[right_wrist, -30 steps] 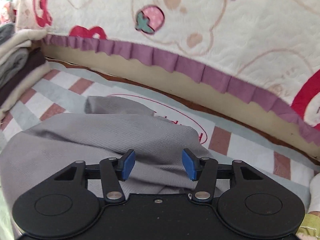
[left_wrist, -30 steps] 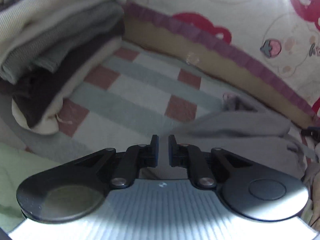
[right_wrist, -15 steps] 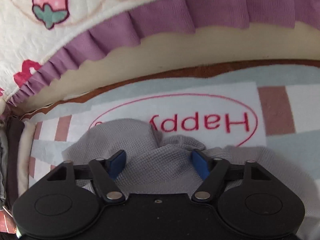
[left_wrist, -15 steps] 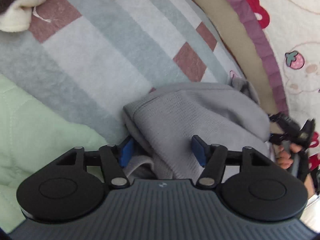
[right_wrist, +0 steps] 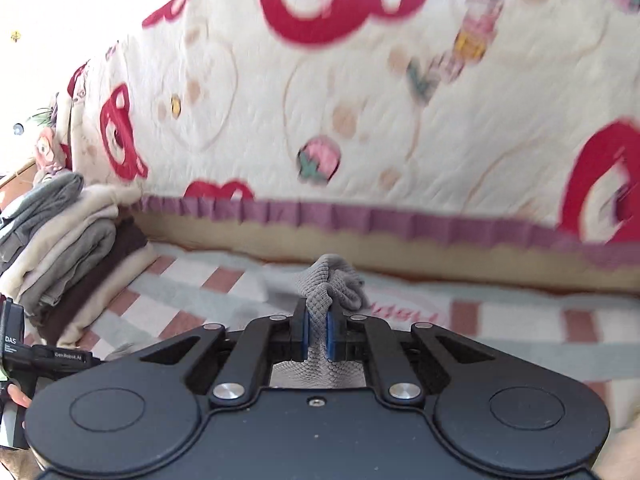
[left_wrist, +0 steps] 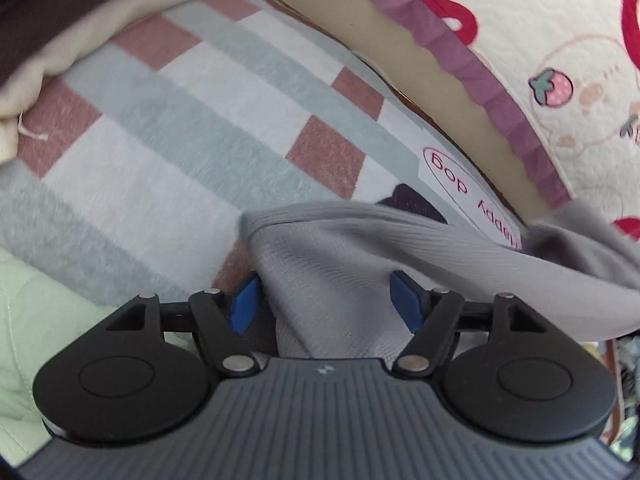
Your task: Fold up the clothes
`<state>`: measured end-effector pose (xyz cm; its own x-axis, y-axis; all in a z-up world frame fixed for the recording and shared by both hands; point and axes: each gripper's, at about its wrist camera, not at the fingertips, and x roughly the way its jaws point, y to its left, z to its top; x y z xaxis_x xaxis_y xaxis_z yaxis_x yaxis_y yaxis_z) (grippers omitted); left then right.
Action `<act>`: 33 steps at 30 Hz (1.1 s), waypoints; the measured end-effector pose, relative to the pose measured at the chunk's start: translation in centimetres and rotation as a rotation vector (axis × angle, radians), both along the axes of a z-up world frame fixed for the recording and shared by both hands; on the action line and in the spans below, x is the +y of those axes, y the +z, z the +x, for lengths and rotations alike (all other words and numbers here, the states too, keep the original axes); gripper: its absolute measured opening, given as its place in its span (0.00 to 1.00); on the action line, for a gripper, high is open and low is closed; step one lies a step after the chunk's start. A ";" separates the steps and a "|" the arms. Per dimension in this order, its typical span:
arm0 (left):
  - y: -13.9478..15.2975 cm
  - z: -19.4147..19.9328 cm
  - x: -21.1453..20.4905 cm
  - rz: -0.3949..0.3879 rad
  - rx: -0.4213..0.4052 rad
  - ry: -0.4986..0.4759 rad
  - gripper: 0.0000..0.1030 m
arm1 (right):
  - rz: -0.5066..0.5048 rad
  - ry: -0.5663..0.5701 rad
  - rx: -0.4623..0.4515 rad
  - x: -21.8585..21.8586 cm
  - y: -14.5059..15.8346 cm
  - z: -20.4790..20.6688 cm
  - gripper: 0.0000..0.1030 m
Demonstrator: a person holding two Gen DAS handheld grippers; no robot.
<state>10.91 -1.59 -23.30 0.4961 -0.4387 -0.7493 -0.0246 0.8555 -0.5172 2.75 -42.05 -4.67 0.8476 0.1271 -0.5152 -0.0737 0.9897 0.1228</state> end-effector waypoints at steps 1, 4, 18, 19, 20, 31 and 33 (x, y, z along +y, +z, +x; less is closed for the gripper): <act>0.3 -0.3 -0.4 0.017 -0.019 -0.019 0.67 | -0.071 -0.018 -0.010 -0.3 1.1 -0.7 0.09; 1.2 -1.3 -1.7 0.041 -0.079 -0.096 0.68 | -0.167 -0.059 -0.011 -2.2 2.6 -2.3 0.09; 1.6 -3.7 -8.0 0.099 -0.195 -0.322 0.72 | -0.129 -0.076 0.522 -5.0 -11.8 -5.3 0.20; 1.3 -3.5 -8.1 0.096 -0.185 -0.316 0.72 | -0.097 -0.067 0.498 -5.3 -11.8 -5.6 0.35; 1.0 -3.2 -8.2 0.095 -0.176 -0.310 0.72 | -0.047 -0.066 0.468 -5.7 -11.5 -5.9 0.44; 0.4 -2.9 -10.3 0.287 -0.245 -0.340 0.04 | 0.072 -0.062 0.296 -6.2 -11.9 -4.7 0.12; 2.4 -4.5 -10.2 0.311 -0.305 -0.364 0.04 | 0.070 -0.058 0.271 -6.0 -12.0 -4.4 0.12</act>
<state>6.43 -11.79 -20.88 0.5685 -0.4035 -0.7169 0.4117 0.8940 -0.1766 -1.68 -48.04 -16.68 0.6867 0.1256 -0.7160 0.0274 0.9798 0.1981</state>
